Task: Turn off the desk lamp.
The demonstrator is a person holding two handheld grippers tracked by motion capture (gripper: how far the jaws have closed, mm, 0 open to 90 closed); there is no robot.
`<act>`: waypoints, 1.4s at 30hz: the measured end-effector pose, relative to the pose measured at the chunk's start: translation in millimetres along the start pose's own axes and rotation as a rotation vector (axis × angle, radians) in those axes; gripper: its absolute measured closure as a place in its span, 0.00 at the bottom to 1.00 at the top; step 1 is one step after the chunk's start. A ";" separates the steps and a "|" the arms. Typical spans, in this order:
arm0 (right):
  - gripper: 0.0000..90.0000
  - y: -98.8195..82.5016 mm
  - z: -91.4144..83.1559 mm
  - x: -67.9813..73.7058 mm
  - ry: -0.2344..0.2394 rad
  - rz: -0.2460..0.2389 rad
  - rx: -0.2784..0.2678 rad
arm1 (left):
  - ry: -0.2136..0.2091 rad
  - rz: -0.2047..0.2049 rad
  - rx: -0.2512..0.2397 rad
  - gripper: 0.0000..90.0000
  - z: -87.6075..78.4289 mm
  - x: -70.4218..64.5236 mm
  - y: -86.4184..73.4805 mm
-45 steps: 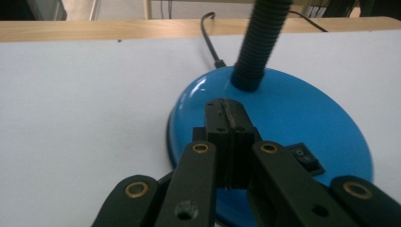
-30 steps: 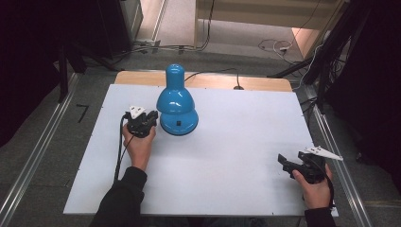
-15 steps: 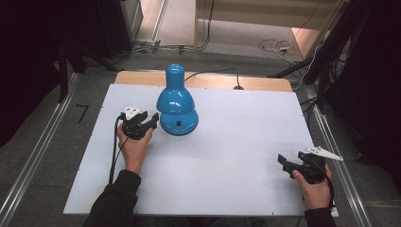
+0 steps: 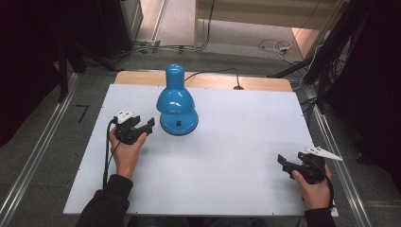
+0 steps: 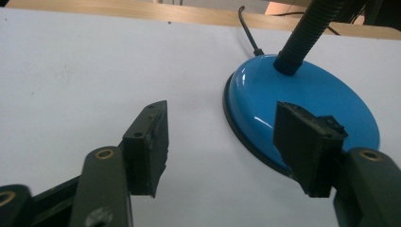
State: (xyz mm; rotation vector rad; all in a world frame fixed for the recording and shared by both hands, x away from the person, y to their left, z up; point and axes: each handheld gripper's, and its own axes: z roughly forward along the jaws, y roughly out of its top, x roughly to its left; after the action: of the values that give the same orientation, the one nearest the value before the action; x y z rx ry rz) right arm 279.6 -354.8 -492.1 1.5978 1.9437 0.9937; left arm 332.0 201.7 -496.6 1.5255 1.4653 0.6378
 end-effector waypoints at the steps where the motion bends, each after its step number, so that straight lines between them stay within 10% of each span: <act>1: 0.14 0.0 -0.1 0.1 0.000 0.004 -0.001 | 0.002 -0.003 0.003 0.40 -1.3 0.7 -0.7; 42: 0.14 -0.3 -0.1 1.4 0.002 0.003 0.006 | -0.005 -0.022 0.054 0.33 -51.1 19.4 -18.6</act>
State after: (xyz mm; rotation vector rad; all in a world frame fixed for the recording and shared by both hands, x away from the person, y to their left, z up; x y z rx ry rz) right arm 279.0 -353.6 -492.1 1.6040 1.9477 0.9914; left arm 282.5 231.1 -493.1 1.5495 1.5047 0.5854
